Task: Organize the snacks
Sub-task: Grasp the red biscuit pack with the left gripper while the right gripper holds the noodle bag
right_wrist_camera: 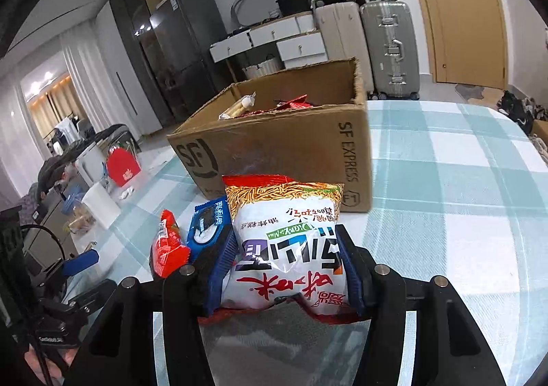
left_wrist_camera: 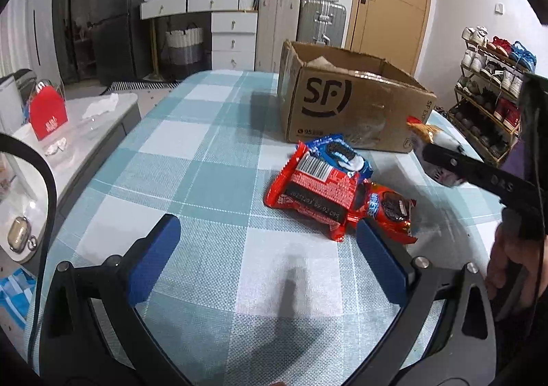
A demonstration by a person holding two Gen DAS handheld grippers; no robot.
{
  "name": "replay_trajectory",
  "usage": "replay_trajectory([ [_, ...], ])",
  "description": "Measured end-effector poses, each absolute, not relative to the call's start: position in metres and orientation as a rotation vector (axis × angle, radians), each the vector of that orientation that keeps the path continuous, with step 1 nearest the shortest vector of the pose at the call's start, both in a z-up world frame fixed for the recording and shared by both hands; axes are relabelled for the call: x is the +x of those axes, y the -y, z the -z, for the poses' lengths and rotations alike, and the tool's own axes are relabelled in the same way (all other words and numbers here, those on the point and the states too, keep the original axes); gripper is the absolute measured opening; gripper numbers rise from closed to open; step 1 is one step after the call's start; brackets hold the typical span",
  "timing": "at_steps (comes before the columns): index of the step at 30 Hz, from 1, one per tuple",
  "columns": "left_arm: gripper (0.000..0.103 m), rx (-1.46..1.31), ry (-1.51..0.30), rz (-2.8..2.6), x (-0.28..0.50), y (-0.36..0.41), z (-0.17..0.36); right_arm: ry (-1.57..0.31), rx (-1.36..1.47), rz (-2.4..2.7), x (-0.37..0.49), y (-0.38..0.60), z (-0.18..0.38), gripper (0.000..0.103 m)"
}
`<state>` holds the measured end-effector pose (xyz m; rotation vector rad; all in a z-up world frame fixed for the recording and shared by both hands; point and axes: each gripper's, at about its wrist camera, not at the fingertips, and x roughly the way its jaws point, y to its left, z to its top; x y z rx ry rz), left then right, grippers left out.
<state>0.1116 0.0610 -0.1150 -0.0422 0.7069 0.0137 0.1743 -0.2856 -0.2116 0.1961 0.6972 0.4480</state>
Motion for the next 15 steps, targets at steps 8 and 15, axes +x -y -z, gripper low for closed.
replay_trajectory([
  [8, 0.102, 0.021, -0.73, -0.023, 0.116, -0.051, 0.117, -0.643, 0.156, -0.479, 0.137, 0.284, 0.202, 0.057],
  [15, 0.102, 0.009, -0.8, -0.022, 0.128, -0.054, 0.127, -0.666, 0.245, -0.518, 0.131, 0.297, 0.207, 0.057],
])
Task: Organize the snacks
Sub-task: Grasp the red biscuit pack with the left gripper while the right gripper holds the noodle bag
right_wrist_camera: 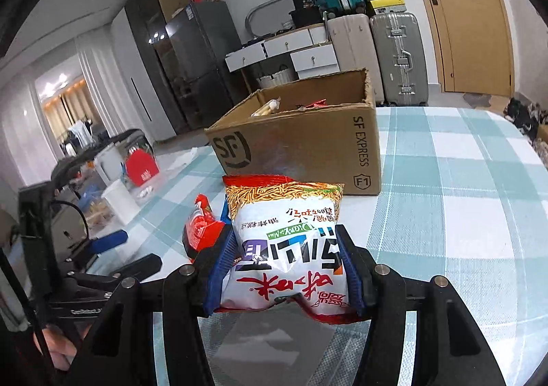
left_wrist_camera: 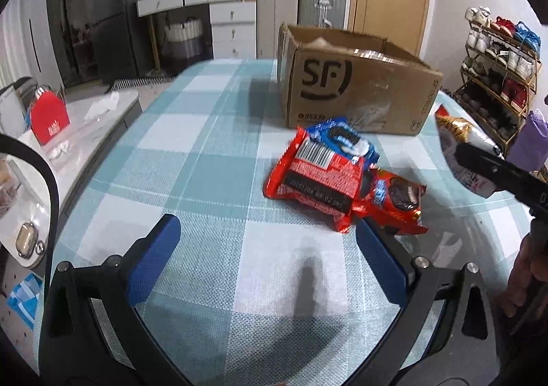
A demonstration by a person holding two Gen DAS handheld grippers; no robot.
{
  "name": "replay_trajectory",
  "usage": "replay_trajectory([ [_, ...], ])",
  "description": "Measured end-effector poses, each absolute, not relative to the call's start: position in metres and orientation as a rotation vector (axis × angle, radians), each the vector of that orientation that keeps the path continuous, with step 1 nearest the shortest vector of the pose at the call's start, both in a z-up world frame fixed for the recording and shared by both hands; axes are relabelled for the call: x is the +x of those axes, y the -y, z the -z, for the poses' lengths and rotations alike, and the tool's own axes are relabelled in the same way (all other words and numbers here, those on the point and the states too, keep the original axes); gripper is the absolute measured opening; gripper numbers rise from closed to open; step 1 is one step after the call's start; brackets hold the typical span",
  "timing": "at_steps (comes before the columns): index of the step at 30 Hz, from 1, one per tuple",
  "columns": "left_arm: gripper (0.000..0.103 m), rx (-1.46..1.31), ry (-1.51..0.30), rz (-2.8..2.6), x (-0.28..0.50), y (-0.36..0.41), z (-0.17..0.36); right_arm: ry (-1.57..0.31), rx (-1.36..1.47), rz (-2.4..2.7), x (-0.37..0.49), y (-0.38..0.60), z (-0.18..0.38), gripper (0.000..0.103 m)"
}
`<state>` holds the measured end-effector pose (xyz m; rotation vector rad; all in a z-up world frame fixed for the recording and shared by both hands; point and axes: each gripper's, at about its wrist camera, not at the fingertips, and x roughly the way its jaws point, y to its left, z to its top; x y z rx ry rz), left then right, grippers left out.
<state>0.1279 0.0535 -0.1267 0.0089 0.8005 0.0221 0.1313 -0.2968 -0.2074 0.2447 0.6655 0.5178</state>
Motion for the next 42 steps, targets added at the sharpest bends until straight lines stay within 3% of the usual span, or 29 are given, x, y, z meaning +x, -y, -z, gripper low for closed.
replay_trajectory([
  [23, 0.101, 0.054, -0.933, 0.205, 0.214, -0.04, 0.147, -0.699, 0.318, -0.54, 0.14, 0.306, 0.212, 0.058],
  [24, 0.099, 0.047, -0.937, 0.209, 0.216, -0.042, 0.147, -0.701, 0.318, -0.539, 0.141, 0.305, 0.213, 0.058],
  [26, 0.08, 0.023, -0.939, 0.246, 0.217, -0.045, 0.149, -0.704, 0.323, -0.538, 0.142, 0.306, 0.213, 0.058],
  [31, 0.051, 0.101, -0.935, 0.298, 0.212, -0.038, 0.154, -0.712, 0.337, -0.538, 0.143, 0.307, 0.215, 0.058],
  [42, 0.048, 0.031, -0.915, 0.251, 0.189, -0.056, 0.141, -0.712, 0.349, -0.537, 0.144, 0.309, 0.215, 0.058],
])
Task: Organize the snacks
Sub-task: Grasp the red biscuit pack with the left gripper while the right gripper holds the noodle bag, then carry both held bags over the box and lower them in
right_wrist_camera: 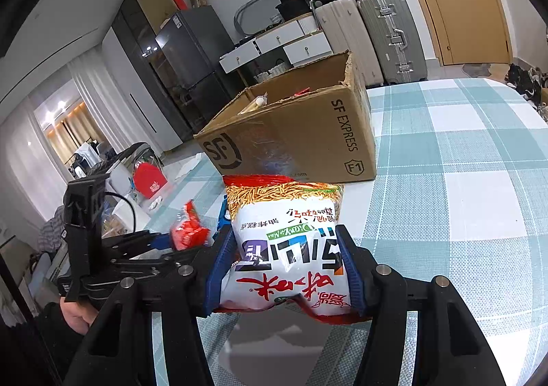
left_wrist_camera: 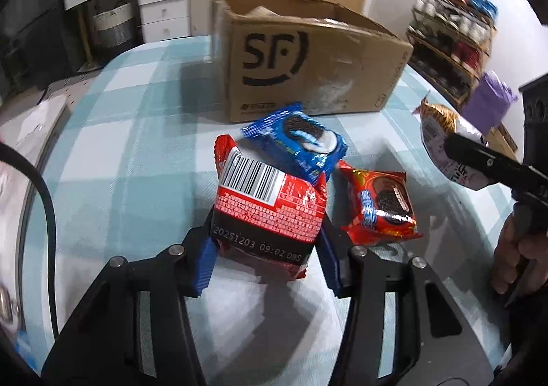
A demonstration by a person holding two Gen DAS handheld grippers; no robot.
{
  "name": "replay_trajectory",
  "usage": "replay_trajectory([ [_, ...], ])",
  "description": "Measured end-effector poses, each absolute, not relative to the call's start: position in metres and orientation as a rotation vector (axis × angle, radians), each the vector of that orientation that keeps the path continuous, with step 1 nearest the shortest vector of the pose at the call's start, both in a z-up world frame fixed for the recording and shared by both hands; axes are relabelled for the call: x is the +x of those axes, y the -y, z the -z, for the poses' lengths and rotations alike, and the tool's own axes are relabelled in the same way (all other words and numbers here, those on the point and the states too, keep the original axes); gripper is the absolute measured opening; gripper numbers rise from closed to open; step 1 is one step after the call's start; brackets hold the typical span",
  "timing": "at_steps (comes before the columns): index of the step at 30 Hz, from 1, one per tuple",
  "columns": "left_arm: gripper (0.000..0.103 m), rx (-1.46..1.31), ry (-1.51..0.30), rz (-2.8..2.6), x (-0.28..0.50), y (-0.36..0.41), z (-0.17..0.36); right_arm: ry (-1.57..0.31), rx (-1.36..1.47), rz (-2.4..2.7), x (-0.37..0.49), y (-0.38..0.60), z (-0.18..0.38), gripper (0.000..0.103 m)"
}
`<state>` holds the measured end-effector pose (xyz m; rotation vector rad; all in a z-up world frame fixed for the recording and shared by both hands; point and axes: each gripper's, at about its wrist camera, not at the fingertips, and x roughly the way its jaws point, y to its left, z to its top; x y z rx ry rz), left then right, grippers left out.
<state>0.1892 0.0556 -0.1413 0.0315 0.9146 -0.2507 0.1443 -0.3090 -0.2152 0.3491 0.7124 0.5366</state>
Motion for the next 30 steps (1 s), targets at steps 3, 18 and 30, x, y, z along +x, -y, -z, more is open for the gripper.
replay_trajectory([
  [3, 0.048, -0.036, -0.896, 0.24, 0.165, -0.066, 0.133, -0.716, 0.363, -0.535, 0.145, 0.311, 0.217, 0.058],
  [18, 0.048, -0.142, -0.803, 0.184, 0.094, -0.089, 0.095, -0.731, 0.371, -0.504, 0.126, 0.311, 0.218, 0.058],
  [30, 0.048, -0.163, -0.716, 0.201, 0.083, -0.082, 0.035, -0.614, 0.385, -0.545, 0.069, 0.313, 0.15, 0.058],
])
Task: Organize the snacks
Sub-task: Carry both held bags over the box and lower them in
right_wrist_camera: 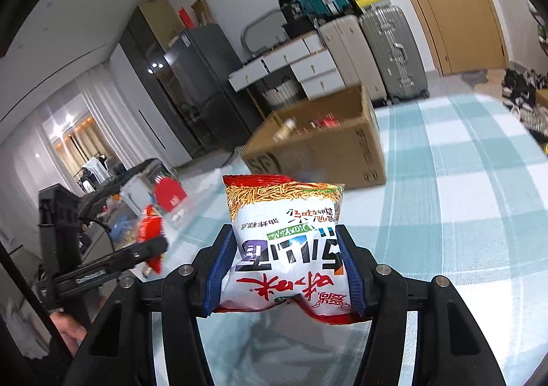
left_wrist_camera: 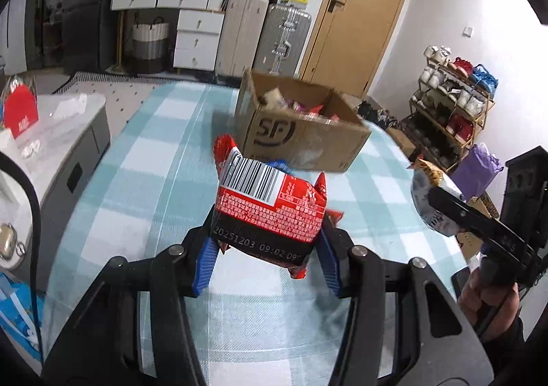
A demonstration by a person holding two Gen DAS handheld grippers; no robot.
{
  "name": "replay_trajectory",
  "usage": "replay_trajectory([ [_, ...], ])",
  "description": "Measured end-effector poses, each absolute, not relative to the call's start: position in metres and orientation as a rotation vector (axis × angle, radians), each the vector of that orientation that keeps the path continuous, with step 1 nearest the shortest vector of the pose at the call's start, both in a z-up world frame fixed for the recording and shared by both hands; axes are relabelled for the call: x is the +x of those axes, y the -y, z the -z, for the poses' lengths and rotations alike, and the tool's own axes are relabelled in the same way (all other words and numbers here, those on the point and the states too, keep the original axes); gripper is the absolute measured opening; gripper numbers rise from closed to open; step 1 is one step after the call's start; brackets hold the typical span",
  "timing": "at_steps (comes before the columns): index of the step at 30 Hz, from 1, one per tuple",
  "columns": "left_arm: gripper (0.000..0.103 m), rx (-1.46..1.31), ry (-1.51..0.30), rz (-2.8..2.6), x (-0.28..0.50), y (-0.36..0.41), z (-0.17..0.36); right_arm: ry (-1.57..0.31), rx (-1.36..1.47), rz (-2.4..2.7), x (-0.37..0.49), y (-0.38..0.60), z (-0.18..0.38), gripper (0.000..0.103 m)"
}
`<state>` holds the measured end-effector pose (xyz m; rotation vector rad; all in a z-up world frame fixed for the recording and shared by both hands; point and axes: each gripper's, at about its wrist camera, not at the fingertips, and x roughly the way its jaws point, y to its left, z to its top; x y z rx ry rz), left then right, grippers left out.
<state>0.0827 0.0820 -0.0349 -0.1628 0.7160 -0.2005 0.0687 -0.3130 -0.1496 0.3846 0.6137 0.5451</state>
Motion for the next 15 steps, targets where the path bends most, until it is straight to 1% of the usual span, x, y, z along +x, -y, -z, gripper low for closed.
replay_trajectory([
  [8, 0.048, -0.105, -0.661, 0.245, 0.086, -0.074, -0.021, -0.51, 0.401, -0.619, 0.054, 0.314, 0.074, 0.058],
  [15, 0.048, -0.028, -0.643, 0.283, 0.109, -0.052, -0.059, -0.49, 0.393, -0.676, 0.07, 0.315, 0.023, 0.058],
])
